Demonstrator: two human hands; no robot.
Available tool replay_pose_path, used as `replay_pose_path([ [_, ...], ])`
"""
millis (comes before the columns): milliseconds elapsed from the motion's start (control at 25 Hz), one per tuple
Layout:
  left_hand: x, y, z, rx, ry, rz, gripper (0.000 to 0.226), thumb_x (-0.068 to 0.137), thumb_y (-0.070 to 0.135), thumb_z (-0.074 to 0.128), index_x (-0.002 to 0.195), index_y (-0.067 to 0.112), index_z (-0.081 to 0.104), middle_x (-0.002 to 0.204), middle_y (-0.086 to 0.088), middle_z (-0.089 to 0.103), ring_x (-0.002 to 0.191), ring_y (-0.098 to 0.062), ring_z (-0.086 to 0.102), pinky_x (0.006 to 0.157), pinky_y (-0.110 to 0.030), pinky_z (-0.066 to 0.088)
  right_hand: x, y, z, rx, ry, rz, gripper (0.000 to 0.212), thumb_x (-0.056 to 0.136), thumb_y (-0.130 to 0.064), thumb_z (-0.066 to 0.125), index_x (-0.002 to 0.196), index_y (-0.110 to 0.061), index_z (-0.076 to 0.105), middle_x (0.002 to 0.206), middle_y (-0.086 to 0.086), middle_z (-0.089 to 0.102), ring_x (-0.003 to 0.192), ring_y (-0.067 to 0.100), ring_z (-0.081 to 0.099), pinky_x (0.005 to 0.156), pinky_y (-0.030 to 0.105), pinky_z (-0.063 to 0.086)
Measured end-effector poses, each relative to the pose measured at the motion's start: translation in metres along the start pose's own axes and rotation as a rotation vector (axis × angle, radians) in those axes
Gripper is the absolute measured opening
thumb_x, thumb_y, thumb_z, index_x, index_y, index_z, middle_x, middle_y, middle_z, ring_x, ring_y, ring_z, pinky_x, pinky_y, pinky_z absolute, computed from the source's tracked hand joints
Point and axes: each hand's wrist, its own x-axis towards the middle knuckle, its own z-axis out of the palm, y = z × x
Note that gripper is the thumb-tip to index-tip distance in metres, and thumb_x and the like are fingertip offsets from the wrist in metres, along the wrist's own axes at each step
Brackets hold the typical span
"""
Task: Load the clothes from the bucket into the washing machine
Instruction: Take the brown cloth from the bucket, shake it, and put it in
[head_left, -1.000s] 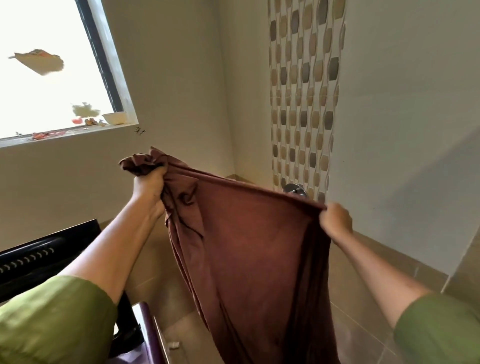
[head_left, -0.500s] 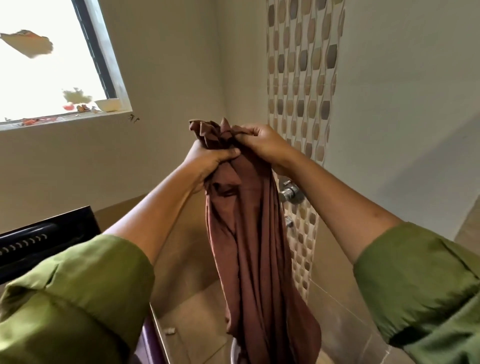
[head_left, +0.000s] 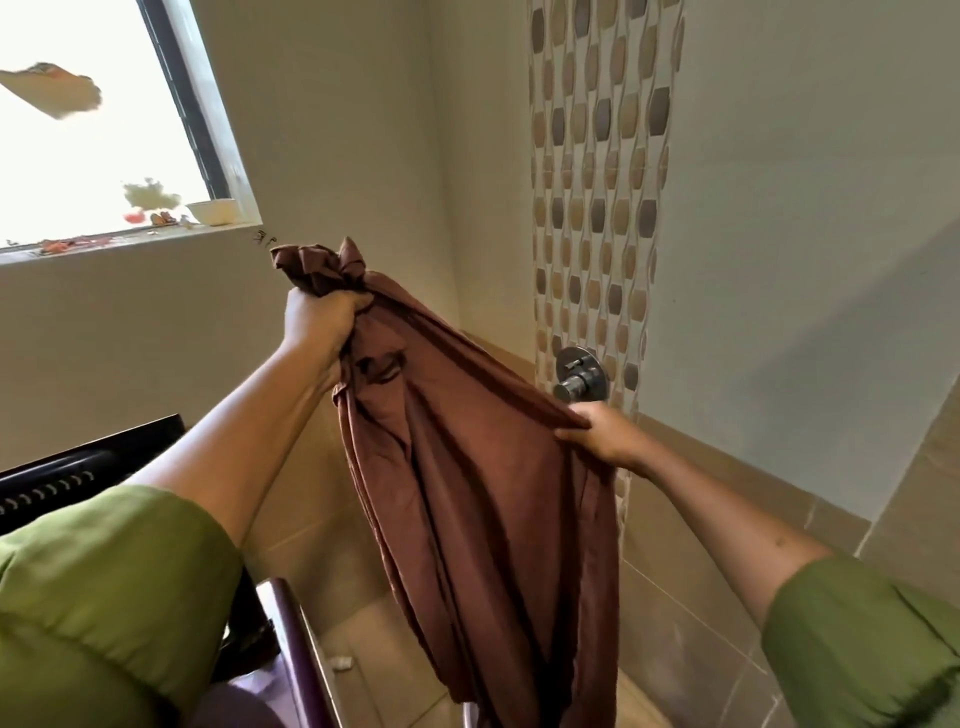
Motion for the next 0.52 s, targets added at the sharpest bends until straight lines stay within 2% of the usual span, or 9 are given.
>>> replay_pose_path([
  [40,0.002,-0.002,-0.005,-0.003,0.002,-0.01,0.019,0.069,0.003,0.069,0.081,0.018,0.067,0.084,-0.009,0.072,0.079,-0.029,0.072,0.08,-0.047,0.06,0.002,0.007,-0.004,-0.147,0.082,0.007,0.017,0.097,-0.027,0.053,0.09,-0.012,0.059,0.096,0.012,0.068,0.097,0.033,0.064,0.077,0.039,0.048],
  [120,0.008,-0.006,-0.014,0.008,0.008,-0.028,0.02,0.07,0.002,0.068,0.084,0.017,0.067,0.09,-0.013,0.073,0.082,-0.03,0.073,0.08,-0.048,0.06,0.003,0.01,-0.017,-0.353,0.263,-0.061,0.02,0.1,-0.031,0.043,0.099,-0.015,0.056,0.095,0.014,0.068,0.088,0.034,0.065,0.065,0.037,0.044],
  [240,0.019,-0.008,-0.028,-0.047,0.087,-0.071,0.022,0.073,-0.001,0.067,0.088,0.015,0.067,0.091,-0.013,0.072,0.08,-0.029,0.072,0.08,-0.049,0.06,0.002,0.003,-0.045,-0.493,0.59,-0.435,0.02,0.098,-0.038,0.038,0.104,-0.023,0.051,0.087,0.003,0.069,0.065,0.027,0.064,0.051,0.024,0.036],
  [280,0.021,-0.008,-0.033,-0.074,0.126,-0.091,0.022,0.074,-0.002,0.067,0.087,0.016,0.066,0.09,-0.011,0.072,0.078,-0.027,0.071,0.081,-0.048,0.06,0.002,0.001,-0.052,-0.591,0.602,-0.506,0.016,0.097,-0.035,0.04,0.1,-0.024,0.051,0.084,0.001,0.069,0.059,0.023,0.062,0.047,0.021,0.033],
  [320,0.023,-0.009,-0.036,-0.089,0.159,-0.108,0.022,0.075,-0.002,0.067,0.087,0.017,0.065,0.089,-0.009,0.071,0.078,-0.025,0.071,0.083,-0.048,0.059,0.003,0.0,-0.054,-0.717,0.496,-0.489,0.011,0.095,-0.031,0.043,0.096,-0.024,0.052,0.083,0.001,0.069,0.055,0.019,0.058,0.044,0.021,0.033],
  [400,0.019,-0.011,-0.036,-0.074,0.164,-0.112,0.021,0.076,-0.002,0.066,0.085,0.018,0.063,0.088,-0.009,0.071,0.079,-0.026,0.071,0.085,-0.048,0.059,0.002,0.001,-0.038,-0.829,0.152,-0.221,0.011,0.097,-0.029,0.046,0.096,-0.024,0.056,0.086,0.003,0.07,0.057,0.013,0.052,0.052,0.027,0.043],
  [440,0.014,-0.013,-0.032,-0.045,0.13,-0.101,0.021,0.075,-0.001,0.067,0.085,0.017,0.064,0.088,-0.011,0.071,0.08,-0.028,0.071,0.084,-0.048,0.059,0.001,0.001,-0.024,-0.746,0.046,-0.11,0.017,0.098,-0.035,0.046,0.099,-0.024,0.058,0.086,0.004,0.07,0.059,0.014,0.054,0.057,0.03,0.046],
  [520,0.003,-0.012,-0.021,0.031,0.038,-0.059,0.019,0.071,0.002,0.069,0.083,0.016,0.066,0.091,-0.015,0.072,0.084,-0.032,0.072,0.083,-0.048,0.059,-0.001,-0.008,0.007,-0.353,-0.043,-0.025,0.027,0.095,-0.047,0.049,0.104,-0.024,0.061,0.083,0.004,0.071,0.062,0.017,0.063,0.059,0.032,0.05],
])
